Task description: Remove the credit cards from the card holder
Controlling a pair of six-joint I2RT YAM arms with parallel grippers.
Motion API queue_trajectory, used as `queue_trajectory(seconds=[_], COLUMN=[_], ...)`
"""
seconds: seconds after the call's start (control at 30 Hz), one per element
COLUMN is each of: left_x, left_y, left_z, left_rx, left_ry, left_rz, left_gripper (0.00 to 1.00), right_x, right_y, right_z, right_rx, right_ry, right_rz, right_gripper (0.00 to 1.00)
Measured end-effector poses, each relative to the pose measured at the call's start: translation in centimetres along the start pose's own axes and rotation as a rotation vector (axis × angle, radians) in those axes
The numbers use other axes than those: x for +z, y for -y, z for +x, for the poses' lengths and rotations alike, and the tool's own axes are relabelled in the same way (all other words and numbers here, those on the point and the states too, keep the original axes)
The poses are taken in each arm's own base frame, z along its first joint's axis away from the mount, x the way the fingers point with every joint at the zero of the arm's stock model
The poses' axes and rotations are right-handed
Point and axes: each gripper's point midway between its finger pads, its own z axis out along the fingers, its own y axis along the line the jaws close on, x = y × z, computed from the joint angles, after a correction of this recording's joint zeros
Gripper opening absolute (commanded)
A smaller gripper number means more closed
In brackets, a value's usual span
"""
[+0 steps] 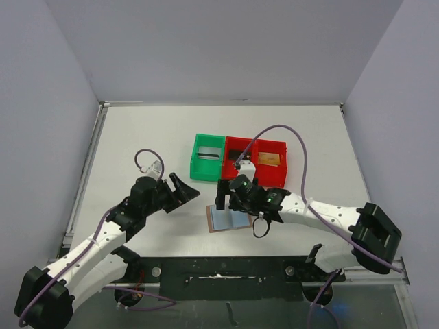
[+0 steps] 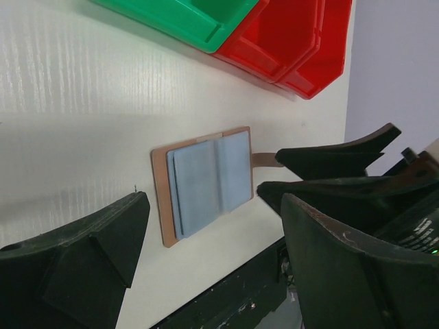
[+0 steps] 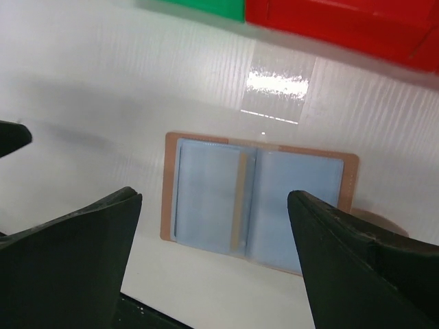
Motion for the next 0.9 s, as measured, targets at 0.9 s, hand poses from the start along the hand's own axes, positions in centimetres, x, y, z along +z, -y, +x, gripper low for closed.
queue_trajectory(seconds=[0.9], left_x=[-0.8], left_y=[0.0], left_z=[-0.1], left_rx=[-0.011], left_ry=[0.009], left_rz=[-0.001], left_gripper=[0.76], right_x=[4.0], right_y=[-2.2], right_z=[5.2], right_rx=[-0.102], right_ry=[-0.176], right_rz=[0.124], right_gripper=[0.57])
